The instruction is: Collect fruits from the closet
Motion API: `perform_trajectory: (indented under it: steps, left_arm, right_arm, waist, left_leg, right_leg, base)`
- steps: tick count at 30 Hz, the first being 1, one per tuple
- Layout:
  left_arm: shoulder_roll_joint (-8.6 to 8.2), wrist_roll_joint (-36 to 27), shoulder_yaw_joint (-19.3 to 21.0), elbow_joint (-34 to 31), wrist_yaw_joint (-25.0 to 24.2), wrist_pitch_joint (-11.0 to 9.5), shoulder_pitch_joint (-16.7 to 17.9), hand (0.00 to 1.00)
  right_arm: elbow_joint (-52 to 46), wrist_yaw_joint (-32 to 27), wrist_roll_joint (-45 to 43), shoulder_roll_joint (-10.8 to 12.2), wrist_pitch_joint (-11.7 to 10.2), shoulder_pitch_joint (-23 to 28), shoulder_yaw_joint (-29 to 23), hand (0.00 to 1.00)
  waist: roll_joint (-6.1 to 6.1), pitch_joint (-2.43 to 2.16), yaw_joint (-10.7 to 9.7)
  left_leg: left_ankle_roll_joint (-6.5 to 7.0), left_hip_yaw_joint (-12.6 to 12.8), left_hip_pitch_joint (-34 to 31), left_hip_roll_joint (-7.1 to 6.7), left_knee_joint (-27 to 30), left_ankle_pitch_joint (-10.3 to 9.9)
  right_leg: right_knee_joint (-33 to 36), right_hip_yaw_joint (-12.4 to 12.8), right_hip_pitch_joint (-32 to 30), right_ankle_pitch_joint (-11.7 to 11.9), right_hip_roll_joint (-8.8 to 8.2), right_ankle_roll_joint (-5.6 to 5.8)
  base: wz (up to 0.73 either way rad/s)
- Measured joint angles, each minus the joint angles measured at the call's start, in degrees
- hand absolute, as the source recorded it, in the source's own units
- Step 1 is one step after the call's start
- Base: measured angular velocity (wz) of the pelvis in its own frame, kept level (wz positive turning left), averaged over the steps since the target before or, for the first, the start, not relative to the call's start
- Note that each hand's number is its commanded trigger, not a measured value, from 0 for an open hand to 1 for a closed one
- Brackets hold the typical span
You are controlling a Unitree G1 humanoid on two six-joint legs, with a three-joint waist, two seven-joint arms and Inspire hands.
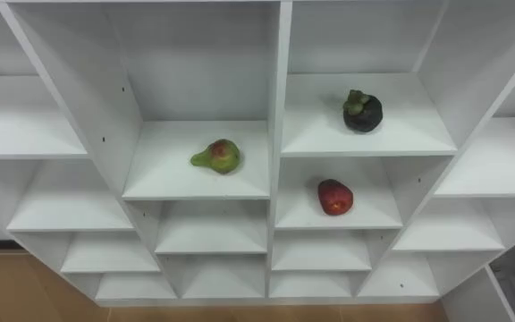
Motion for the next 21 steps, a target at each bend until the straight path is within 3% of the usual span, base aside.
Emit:
perform_trajectory:
  steps: [21]
  left_arm:
    - [0.1, 0.01, 0.06, -0.01, -1.05, -0.05, -0.02, 1.0]
  right_arm:
    - [-0.54, 0.3, -2.12, 0.0, -0.25, 0.16, -0.02, 0.0]
  waist:
    - [0.56, -0.04, 0.02]
  left_leg:
    - [0.0, 0.15, 0.08, 0.09, 0.18, 0.0]
  right_leg:
    - [0.74, 0.14, -0.21, 0.02, 0.02, -0.03]
  base:
    - [0.0]
